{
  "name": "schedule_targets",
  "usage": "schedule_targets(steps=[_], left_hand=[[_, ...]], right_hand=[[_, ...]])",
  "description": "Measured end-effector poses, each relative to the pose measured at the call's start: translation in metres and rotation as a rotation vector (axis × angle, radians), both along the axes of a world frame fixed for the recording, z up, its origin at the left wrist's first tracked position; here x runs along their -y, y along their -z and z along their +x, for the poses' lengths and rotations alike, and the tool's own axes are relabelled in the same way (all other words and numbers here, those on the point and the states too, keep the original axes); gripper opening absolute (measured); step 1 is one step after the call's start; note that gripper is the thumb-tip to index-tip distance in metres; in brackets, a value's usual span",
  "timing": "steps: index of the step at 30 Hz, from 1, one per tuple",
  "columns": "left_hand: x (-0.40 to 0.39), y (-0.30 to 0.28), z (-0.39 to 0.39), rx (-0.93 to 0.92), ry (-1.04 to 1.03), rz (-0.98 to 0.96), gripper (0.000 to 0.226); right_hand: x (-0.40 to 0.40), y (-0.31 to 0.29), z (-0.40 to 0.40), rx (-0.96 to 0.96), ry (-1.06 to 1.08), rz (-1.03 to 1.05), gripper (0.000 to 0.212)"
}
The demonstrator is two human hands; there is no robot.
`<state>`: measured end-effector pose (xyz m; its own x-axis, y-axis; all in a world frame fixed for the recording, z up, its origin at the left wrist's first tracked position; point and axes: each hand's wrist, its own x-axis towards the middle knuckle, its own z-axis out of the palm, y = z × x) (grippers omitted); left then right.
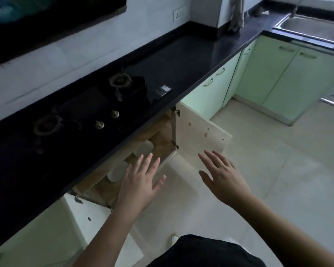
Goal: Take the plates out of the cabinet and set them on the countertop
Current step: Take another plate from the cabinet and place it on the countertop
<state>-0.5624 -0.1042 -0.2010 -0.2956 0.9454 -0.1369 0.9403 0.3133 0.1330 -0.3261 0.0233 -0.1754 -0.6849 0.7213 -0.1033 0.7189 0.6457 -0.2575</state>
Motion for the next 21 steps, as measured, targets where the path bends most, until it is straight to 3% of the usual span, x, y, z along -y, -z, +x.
schedule_targets(steps=[9,21], left_hand=[[-0.004,-0.001,-0.033,-0.023,-0.152,-0.007,0.073],[-0.027,0.006,-0.005,-0.001,-0.392,-0.087,0.074]], right_hand=[[-0.055,0.009,-0.071,0.018,-0.263,0.007,0.063],[-0.136,0.03,-0.134,-0.046,-0.677,-0.056,0.056]])
